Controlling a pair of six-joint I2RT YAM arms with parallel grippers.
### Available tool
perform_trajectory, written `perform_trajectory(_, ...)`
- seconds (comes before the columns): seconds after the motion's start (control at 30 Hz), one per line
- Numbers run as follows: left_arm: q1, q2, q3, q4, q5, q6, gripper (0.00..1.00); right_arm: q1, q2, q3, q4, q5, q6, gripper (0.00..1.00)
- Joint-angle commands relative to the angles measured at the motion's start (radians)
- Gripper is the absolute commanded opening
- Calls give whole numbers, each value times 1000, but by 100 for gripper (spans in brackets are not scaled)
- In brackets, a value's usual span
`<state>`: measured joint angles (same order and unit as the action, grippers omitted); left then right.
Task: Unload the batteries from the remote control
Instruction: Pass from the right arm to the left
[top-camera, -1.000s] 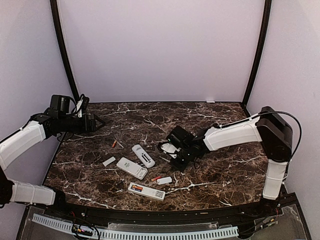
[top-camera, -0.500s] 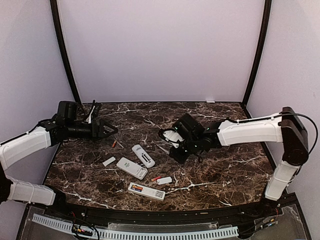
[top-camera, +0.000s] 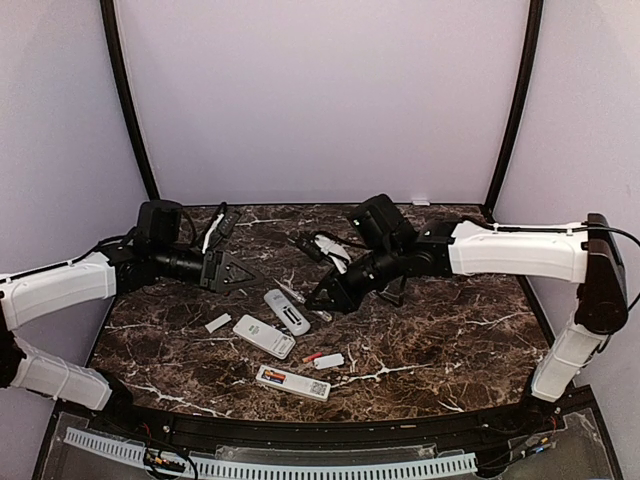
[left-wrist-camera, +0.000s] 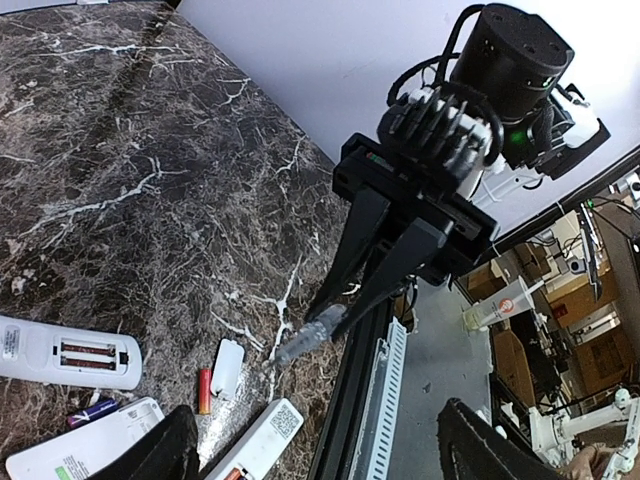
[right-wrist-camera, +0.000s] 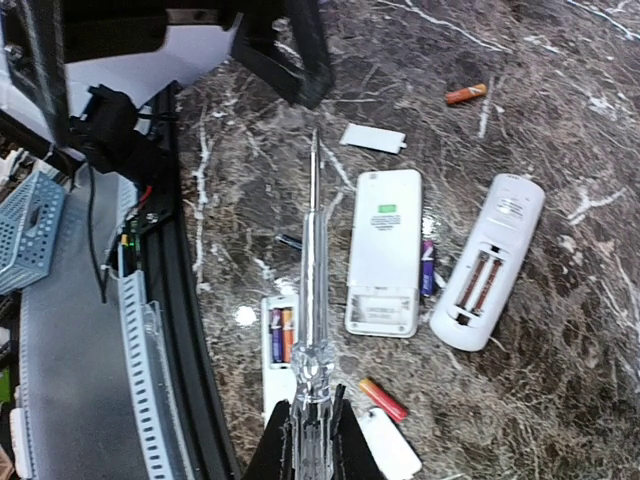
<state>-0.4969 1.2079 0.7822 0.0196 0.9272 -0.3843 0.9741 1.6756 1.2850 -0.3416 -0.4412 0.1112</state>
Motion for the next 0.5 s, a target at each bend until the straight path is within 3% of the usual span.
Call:
perform_trajectory(0.0, -36, 25, 49, -61, 10, 94, 82, 8, -4, 58, -18, -196, 25, 0)
perform_trajectory(0.2, -99, 51, 61, -26, 31, 84, 80, 8, 22, 81, -26, -272, 30, 0)
perform_trajectory(0.47, -119, 57, 39, 82, 98, 32, 45, -7, 26, 68, 1, -322, 45, 0)
